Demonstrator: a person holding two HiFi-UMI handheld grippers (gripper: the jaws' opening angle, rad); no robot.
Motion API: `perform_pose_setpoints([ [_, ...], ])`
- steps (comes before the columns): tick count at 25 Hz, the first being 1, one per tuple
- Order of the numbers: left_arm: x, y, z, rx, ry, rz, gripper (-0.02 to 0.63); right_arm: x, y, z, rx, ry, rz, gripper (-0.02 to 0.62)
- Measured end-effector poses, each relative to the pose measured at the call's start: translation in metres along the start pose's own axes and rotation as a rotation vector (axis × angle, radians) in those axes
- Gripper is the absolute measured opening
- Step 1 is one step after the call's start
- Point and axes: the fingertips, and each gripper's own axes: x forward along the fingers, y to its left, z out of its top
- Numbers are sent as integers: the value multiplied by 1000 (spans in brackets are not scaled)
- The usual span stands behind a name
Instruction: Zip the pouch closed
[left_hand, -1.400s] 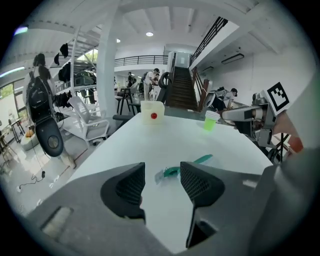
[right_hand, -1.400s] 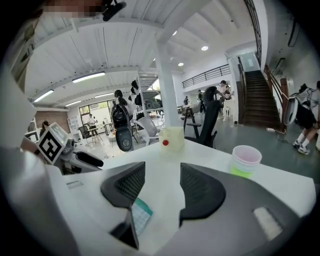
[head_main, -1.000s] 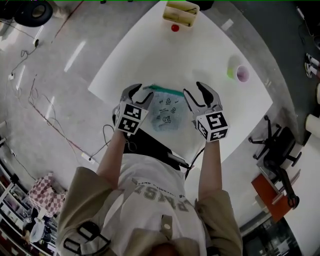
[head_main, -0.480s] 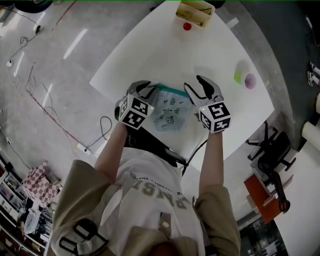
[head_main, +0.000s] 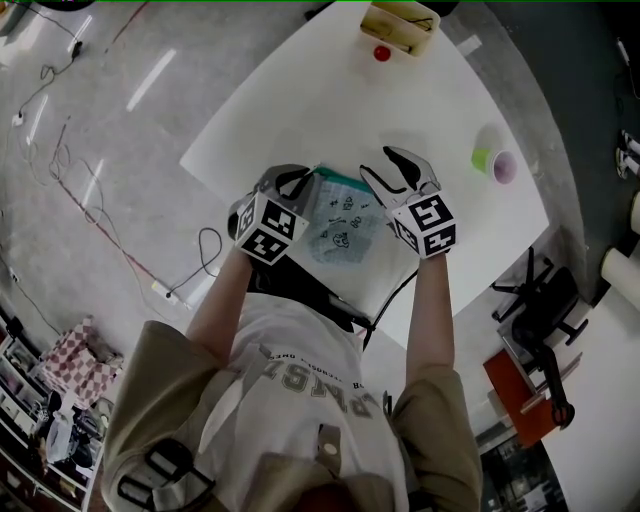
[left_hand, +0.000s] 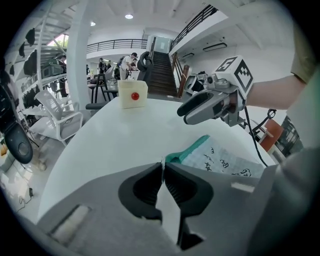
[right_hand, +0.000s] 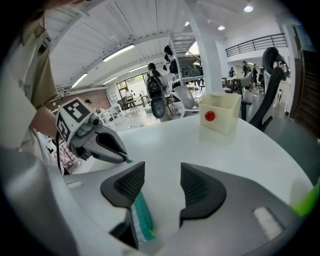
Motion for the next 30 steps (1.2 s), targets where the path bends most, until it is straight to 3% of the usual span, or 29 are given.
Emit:
perform_pose_setpoints([
  [10, -10, -7, 11, 109, -25, -56, 26, 25, 15, 9, -209, 86, 101, 201],
  [30, -21, -20, 22, 270, -67, -144, 25, 60, 63, -22, -971, 444, 497, 198],
])
